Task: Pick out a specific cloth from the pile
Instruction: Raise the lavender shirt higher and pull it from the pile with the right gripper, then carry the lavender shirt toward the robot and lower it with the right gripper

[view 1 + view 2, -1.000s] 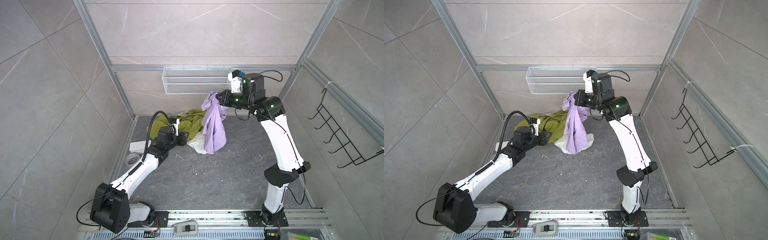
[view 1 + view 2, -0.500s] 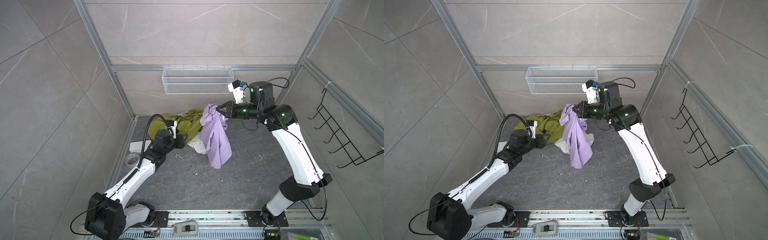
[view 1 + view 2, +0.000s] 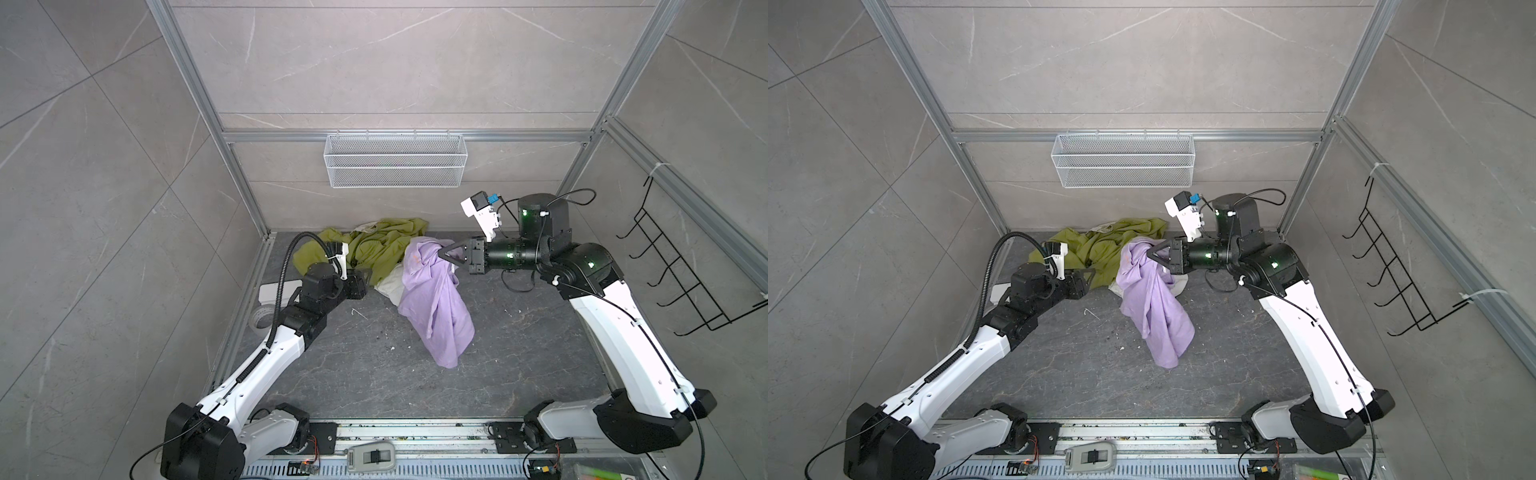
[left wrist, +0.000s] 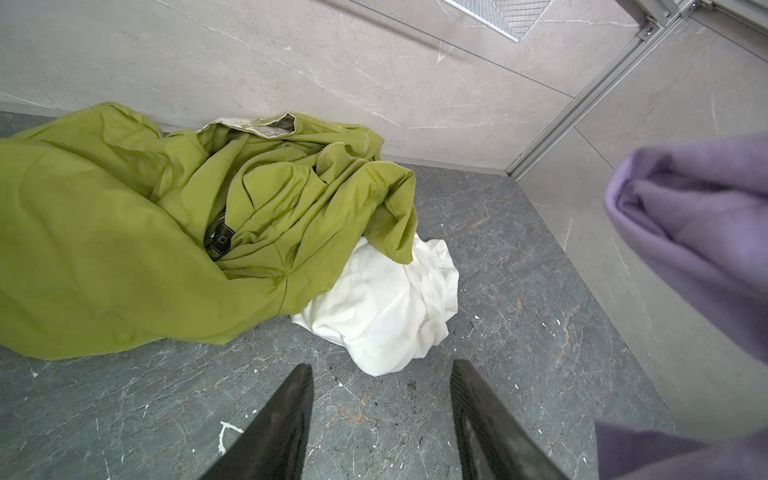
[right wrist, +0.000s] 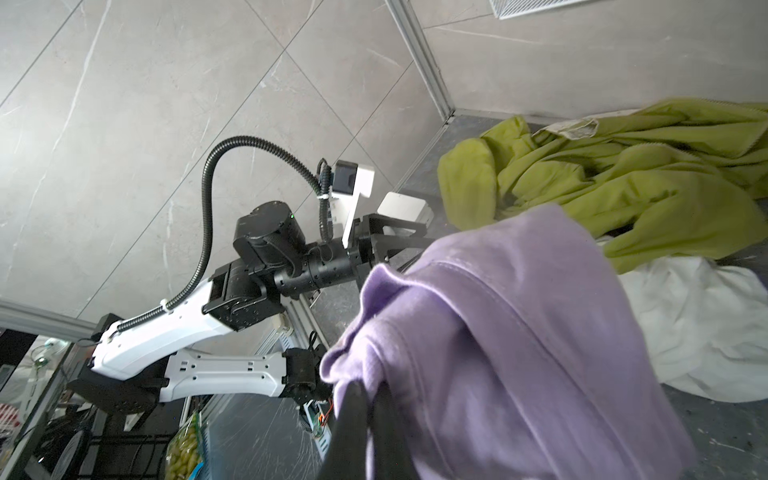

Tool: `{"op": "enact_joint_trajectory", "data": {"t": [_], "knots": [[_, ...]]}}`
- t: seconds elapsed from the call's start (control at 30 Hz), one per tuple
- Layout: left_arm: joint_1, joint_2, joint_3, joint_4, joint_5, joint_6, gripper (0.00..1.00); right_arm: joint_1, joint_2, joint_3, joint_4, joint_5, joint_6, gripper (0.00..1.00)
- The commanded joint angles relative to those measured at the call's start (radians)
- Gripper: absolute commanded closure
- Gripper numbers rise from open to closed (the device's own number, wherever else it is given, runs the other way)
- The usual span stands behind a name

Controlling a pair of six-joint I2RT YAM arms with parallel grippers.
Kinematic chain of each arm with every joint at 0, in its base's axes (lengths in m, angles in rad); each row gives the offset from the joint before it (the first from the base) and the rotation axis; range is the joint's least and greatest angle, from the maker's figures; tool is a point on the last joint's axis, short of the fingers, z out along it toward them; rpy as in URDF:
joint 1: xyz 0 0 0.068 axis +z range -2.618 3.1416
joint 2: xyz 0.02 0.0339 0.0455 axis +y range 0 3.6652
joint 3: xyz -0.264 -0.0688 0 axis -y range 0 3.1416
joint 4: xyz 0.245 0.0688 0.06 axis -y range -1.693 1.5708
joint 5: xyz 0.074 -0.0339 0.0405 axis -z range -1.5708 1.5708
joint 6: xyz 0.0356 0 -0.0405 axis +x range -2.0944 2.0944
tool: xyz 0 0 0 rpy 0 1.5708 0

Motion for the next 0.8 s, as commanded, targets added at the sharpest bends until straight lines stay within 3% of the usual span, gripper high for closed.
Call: {"op": "enact_joint_trajectory", "data": {"t": [0.0, 0.47, 0.6, 0.77], "knots": [[-0.004, -0.032, -0.008, -0.024, -0.016, -0.024, 0.43, 0.01, -0.047, -0.064, 0.073, -0.082, -0.026, 1.0], [-0.003, -0.04, -0.004, -0.061, -0.028, -0.073, 0.43, 0.113, -0.152, -0.351, 0.151, -0.069, -0.02, 1.0], [-0.004, -0.021, 0.006, -0.058, -0.026, -0.083, 0.43, 0.182, -0.144, -0.409, 0.202, -0.054, -0.01, 1.0], [-0.003, -0.024, 0.008, -0.053, -0.03, -0.092, 0.43, 0.312, -0.125, -0.445, 0.215, 0.047, -0.088, 1.0]]}}
